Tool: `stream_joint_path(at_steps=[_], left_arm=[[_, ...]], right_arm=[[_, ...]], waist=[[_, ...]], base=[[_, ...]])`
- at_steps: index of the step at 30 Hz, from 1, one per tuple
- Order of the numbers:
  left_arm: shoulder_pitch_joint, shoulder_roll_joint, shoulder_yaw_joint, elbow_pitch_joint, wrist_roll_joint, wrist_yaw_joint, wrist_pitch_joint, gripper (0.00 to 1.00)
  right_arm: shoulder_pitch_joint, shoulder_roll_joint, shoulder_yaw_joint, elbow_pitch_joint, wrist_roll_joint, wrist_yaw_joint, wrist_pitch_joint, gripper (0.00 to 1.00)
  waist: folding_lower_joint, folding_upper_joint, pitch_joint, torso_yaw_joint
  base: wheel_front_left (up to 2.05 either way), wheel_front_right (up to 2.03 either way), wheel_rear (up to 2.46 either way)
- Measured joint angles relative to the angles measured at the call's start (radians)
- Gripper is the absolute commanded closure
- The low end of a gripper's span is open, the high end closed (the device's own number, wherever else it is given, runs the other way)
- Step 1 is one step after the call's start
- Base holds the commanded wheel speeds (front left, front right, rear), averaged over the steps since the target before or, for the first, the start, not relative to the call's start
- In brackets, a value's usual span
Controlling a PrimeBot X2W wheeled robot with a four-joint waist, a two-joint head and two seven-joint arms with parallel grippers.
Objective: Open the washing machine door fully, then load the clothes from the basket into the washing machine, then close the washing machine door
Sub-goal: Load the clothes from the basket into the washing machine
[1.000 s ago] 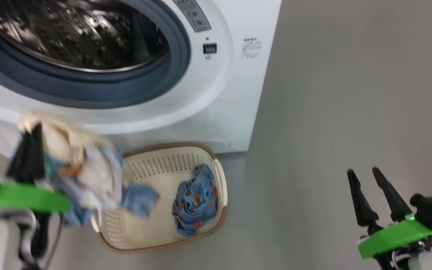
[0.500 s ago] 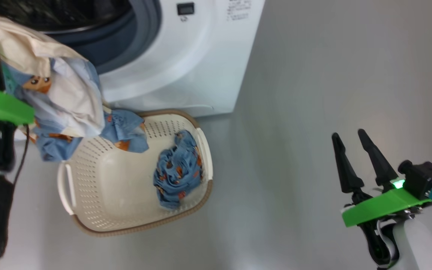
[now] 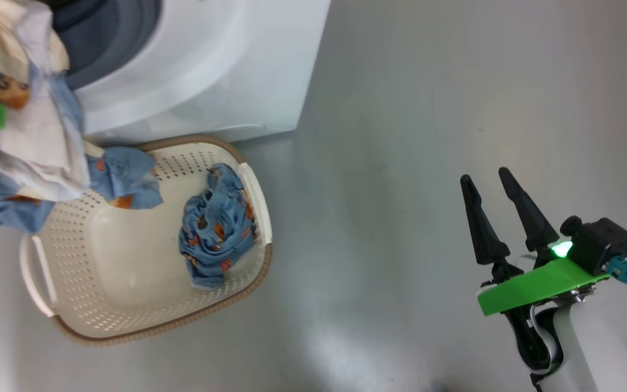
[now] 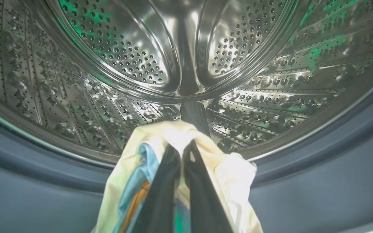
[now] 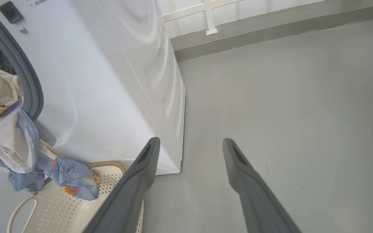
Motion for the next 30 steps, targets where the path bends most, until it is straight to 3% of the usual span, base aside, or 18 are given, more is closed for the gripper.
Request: stream_joint_path(at_steps=[5,10,16,21,22,24,25,26,30], left_arm=[[-0.098,0.026,-0.014,0.018,0.003,0.0,0.0,1.0],[-0.143,0.049,0.086,-0.091,0.086,0.002,-0.001,1.0],[-0.13,0.032,0.208,-0.184,0.194,0.01,-0.001,1.0],[-0.101,-0.002,0.216,-0.081,0.22,0.007,-0.002,1.0],[-0.101,-0.005,0.215,-0.062,0.225,0.005,-0.002,0.93],[-0.109,-0.006,0.21,-0.012,0.225,0.004,-0.002,0.52],[-0.112,-0.006,0.2,0.014,0.226,0.001,-0.002,0.08],[-0.119,-0.007,0.195,0.05,0.224,0.001,0.0,0.0],[-0.133,-0.018,0.15,0.103,0.212,0.001,0.006,0.0]], right_arm=[[-0.007,0.003,0.0,-0.01,0.0,0.0,0.0,0.0],[-0.019,0.012,0.002,-0.016,-0.002,0.0,0.0,0.0],[-0.039,0.017,0.009,-0.021,-0.002,0.0,0.0,0.0],[-0.044,0.022,0.011,-0.026,-0.002,0.0,0.0,0.0],[-0.044,0.023,0.011,-0.026,-0.002,0.0,0.0,0.0],[-0.044,0.026,0.011,-0.025,-0.002,0.0,0.0,0.0],[-0.044,0.026,0.01,-0.025,-0.002,0.0,0.0,0.0],[-0.043,0.026,0.01,-0.025,-0.002,0.0,0.0,0.0],[-0.043,0.026,0.006,-0.023,-0.002,0.0,0.0,0.0]], waist=[[0.0001,0.0,0.032,-0.018],[0.0,-0.0001,0.06,-0.028],[0.0001,0.0,0.082,-0.04],[0.0,0.0,0.088,-0.046],[0.0001,0.0,0.089,-0.046],[0.0001,0.0,0.088,-0.043],[0.0,0.0,0.087,-0.042],[0.0,0.0,0.086,-0.04],[0.0,0.0,0.083,-0.033]], base=[[0.0,0.0,0.0],[0.0,0.0,0.0],[0.0,0.0,0.0],[0.0,0.0,0.0],[0.0,0.0,0.0],[0.0,0.0,0.0],[0.0,0.0,0.0],[0.0,0.0,0.0],[0.0,0.0,0.0]])
